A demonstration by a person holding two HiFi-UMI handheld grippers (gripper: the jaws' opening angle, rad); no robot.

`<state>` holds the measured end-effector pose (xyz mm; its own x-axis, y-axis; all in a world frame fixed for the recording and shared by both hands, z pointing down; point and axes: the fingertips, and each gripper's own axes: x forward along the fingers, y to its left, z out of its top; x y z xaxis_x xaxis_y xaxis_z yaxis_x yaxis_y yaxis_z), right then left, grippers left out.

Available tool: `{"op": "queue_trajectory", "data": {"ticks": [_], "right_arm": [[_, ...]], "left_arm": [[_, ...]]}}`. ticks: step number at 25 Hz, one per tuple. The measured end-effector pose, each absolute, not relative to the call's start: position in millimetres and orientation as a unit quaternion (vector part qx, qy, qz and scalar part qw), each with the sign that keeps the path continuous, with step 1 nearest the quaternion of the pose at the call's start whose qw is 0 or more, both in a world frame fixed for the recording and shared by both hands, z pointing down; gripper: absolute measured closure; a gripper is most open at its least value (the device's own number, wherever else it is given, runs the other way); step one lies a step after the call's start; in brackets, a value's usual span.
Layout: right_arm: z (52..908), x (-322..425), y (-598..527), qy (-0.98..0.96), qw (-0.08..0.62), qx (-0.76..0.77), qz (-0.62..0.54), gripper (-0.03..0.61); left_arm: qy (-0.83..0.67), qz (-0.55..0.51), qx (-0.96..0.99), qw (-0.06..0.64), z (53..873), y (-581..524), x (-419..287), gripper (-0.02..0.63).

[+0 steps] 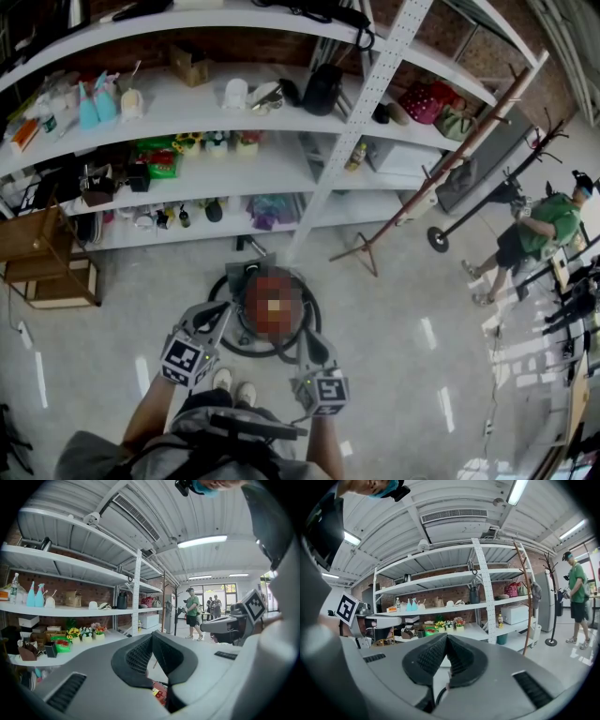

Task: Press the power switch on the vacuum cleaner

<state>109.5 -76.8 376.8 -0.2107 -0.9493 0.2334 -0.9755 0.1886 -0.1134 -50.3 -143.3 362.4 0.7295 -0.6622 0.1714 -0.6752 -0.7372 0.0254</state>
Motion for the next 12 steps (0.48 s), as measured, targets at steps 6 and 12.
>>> {"op": "queue_trajectory", "data": {"ticks": [6,12], "right_arm": [[375.2,106.8,-76.4,-0.772,0.053,0.622,0.114,0.571],[370.3,108.6,-77.0,-0.774,0.054,0.622,0.109,0.571]], "left_arm": [[-0.357,0.077,0.93,0.045,362.9,-142.1,-49.4,0.604],[-0.357,0.077,0.93,0.041,361.9,-143.1,-47.2,0.604]]}}
